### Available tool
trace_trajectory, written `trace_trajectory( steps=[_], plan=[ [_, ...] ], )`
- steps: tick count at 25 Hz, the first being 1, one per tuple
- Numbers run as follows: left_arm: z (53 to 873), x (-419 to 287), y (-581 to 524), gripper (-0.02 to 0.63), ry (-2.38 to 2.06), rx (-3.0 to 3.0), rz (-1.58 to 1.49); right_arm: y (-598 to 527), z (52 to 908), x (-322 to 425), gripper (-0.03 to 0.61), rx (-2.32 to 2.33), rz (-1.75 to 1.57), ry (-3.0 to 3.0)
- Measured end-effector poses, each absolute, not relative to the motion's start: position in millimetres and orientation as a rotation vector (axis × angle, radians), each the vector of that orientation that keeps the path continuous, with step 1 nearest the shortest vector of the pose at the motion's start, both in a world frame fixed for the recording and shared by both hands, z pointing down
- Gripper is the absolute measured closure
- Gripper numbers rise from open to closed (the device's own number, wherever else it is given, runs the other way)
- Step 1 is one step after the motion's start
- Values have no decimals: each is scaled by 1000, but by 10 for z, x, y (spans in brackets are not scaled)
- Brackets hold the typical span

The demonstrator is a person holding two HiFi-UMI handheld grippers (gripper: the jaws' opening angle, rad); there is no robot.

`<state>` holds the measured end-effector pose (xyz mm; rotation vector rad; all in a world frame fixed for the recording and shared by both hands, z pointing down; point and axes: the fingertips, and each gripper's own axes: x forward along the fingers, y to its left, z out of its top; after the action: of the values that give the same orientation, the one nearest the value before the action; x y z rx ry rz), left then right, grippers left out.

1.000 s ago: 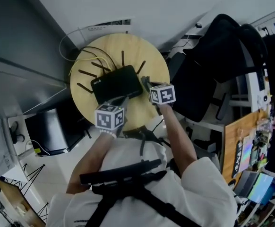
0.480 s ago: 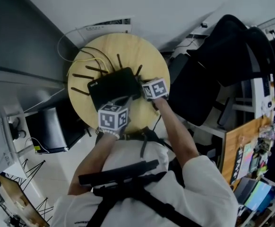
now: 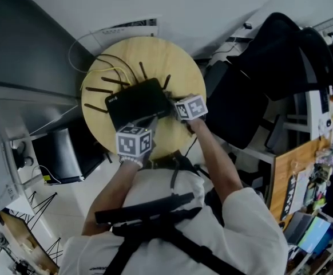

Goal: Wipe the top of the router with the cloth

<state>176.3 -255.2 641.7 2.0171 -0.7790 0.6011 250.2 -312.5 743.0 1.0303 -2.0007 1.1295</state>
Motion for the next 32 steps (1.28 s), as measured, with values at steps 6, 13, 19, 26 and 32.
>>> trace_trajectory(
  steps=[6,13,19,26,32],
  plan=[
    [6424,1724,-2447,617,-748,2031,620,-2912,7420,2539,539,1080,1165,-1990],
    [6390,1602,-2266,617,-709,2049,647,-2595,7367,2559,538,1186,1217,-1961],
    [6352,1432,-2091,617,-686,2050,664,-2383,7307,2461,539,1274,1261,-1939],
    [6361,1112,-1983,617,-710,2040,682,-2237,7309,2170,538,1295,1283,-1947],
    [6404,820,-1814,617,-735,2015,687,-2151,7275,1726,538,1253,1295,-1989]
  ],
)
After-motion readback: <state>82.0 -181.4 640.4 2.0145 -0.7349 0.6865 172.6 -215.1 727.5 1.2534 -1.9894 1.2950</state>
